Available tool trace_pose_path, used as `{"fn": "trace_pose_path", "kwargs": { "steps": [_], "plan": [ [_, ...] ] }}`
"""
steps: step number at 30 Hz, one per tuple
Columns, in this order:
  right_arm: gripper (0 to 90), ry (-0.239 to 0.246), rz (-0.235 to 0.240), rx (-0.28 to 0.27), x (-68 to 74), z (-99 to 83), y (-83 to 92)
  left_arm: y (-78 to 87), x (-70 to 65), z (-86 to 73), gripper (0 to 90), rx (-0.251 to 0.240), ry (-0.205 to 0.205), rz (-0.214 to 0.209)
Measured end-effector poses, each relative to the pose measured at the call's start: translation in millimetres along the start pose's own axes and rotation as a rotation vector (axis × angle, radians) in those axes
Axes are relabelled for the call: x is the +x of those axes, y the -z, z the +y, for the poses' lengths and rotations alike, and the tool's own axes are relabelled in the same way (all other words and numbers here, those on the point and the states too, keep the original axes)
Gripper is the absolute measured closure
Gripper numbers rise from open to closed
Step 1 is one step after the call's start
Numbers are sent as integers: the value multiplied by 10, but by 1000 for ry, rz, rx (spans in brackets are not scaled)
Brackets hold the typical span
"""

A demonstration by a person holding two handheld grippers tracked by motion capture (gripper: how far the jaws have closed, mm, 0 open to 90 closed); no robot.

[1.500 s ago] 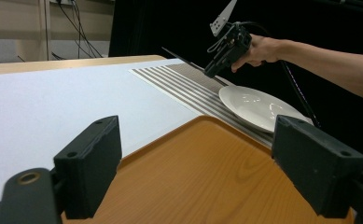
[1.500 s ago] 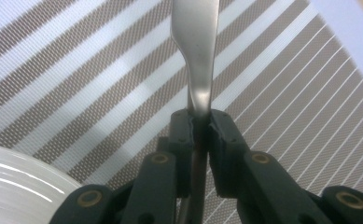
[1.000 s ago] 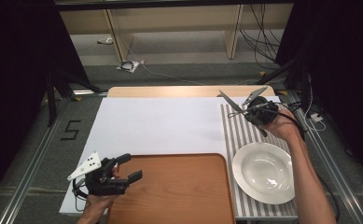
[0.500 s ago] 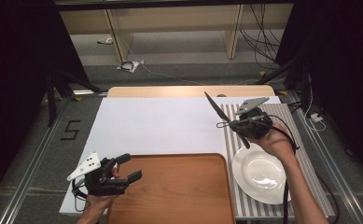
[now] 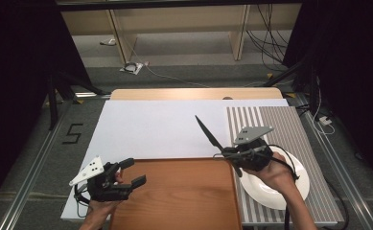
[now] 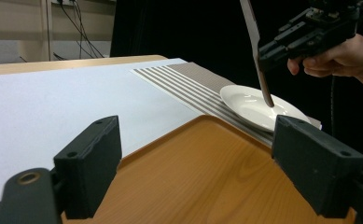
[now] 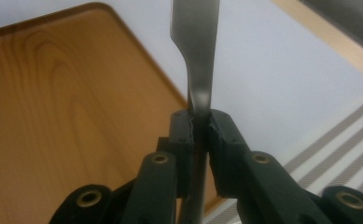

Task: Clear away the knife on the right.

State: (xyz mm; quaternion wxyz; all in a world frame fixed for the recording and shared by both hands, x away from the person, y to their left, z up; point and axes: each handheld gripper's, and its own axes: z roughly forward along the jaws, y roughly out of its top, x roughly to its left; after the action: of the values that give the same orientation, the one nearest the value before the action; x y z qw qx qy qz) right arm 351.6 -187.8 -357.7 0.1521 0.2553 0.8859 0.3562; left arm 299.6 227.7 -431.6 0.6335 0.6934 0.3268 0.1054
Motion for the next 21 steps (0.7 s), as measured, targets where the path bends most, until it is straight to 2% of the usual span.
{"fn": "trace_pose_path", "kwargs": {
  "steps": [3,4,6,8,16,21],
  "plan": [
    [808,7,21,15,97,-49,-70,2,-9,8,160,-2,-4,3],
    [808,14,43,24,157,-68,-113,6,-8,8,161,-4,1,3],
    [808,12,46,26,186,-69,-123,7,-8,8,160,-4,1,3],
    [808,-1,75,21,253,-62,-146,12,-8,4,160,-1,-4,1],
    [808,-44,125,29,382,-106,-191,19,-7,3,160,-4,-4,3],
    [808,-70,157,51,478,-163,-213,10,-12,2,160,-2,-5,3]
  ]
}}
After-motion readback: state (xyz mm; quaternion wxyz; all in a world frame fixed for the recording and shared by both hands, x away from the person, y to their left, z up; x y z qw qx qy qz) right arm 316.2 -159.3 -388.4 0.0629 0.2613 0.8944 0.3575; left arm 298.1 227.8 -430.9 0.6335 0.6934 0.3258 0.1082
